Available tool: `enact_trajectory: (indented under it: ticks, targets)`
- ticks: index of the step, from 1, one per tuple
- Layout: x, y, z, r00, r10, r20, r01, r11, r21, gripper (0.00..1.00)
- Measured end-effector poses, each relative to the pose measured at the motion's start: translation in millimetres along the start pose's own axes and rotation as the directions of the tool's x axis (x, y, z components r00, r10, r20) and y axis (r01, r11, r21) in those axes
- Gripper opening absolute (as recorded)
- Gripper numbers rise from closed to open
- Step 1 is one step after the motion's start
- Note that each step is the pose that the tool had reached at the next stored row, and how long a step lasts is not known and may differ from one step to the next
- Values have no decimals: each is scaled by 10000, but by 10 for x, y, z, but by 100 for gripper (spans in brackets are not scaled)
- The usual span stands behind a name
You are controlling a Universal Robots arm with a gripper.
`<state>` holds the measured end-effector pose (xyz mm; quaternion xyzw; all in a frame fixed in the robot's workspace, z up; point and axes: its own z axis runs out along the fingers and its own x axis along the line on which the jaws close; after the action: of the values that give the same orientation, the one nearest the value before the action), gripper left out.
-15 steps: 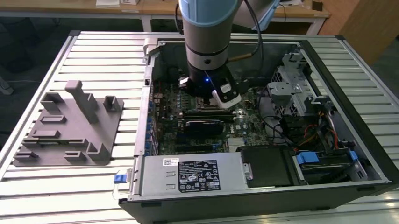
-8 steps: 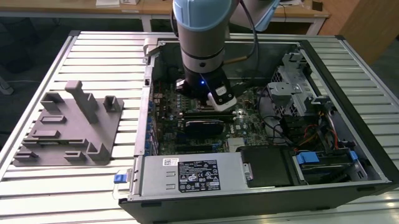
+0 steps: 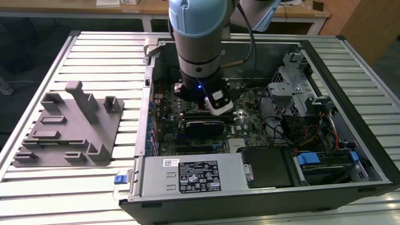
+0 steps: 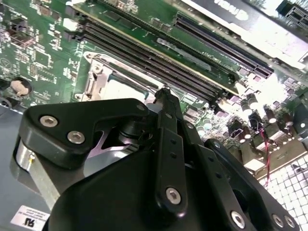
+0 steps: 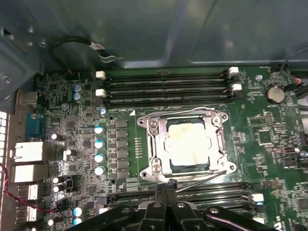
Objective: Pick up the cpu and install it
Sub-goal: 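Install the second cpu locking lever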
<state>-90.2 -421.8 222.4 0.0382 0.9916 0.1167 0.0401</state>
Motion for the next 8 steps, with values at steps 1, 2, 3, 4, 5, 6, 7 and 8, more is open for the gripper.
enact_trajectory:
  ticks: [1, 2, 3, 4, 5, 6, 7, 8]
  targets:
    - [14, -4, 4, 10000, -1, 1, 1, 10000, 0, 11]
    - [25, -9, 10, 10000, -2, 1, 2, 10000, -1, 11]
    - [31, -14, 16, 10000, -3, 1, 3, 10000, -2, 11]
    - [33, -19, 24, 10000, -4, 0, 4, 10000, -2, 11]
    - [34, -24, 32, 10000, -6, -1, 6, 10000, -1, 11]
    - [35, -28, 39, 10000, -5, -2, 5, 10000, -1, 11]
    - [35, -32, 42, 10000, -5, -2, 5, 10000, 0, 11]
    - [34, -40, 42, 10000, -6, -2, 6, 10000, -1, 11]
